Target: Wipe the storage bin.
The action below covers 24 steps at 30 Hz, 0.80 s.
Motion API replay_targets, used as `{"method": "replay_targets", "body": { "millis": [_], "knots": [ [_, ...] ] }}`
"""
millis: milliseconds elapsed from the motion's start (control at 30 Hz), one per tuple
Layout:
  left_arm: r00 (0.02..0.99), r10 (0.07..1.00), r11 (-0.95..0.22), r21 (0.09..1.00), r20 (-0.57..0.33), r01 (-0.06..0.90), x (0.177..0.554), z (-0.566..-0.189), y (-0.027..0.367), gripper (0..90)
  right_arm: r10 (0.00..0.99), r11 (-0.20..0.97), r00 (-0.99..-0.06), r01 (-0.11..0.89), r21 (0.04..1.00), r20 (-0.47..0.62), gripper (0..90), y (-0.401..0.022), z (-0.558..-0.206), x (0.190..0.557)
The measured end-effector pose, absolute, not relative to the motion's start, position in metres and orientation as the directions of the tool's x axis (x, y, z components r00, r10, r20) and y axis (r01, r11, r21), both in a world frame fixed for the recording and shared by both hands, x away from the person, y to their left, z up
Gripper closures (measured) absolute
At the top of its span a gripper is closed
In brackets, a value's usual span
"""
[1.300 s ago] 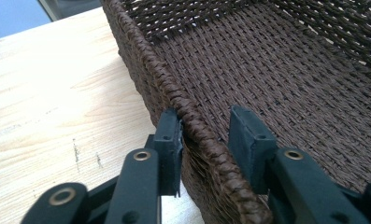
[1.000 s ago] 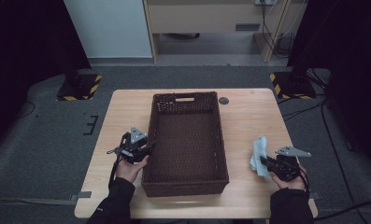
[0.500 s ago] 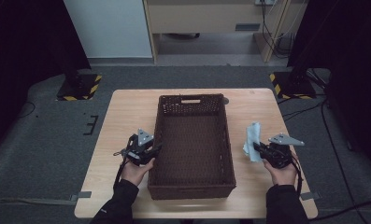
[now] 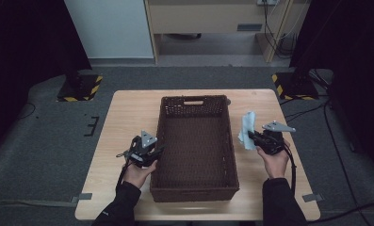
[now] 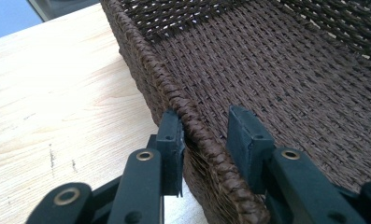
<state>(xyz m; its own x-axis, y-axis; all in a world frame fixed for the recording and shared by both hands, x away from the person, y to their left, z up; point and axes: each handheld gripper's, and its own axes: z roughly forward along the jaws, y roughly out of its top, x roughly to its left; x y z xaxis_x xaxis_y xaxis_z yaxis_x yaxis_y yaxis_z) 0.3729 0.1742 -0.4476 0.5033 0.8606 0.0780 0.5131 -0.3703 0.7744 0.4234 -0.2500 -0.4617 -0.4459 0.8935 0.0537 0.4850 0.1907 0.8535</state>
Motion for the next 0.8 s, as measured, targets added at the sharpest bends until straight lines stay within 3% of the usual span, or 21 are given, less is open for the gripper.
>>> {"method": "replay_targets", "body": {
  "millis": [800],
  "knots": [
    [0.519, 0.853, -0.369, 0.769, 0.058, 0.521, 0.374, -0.446, 0.19, 68.9, 0.886, 0.217, -0.463, 0.463, 0.859, 0.026, 83.9, -0.215, -0.467, 0.482]
  ]
}}
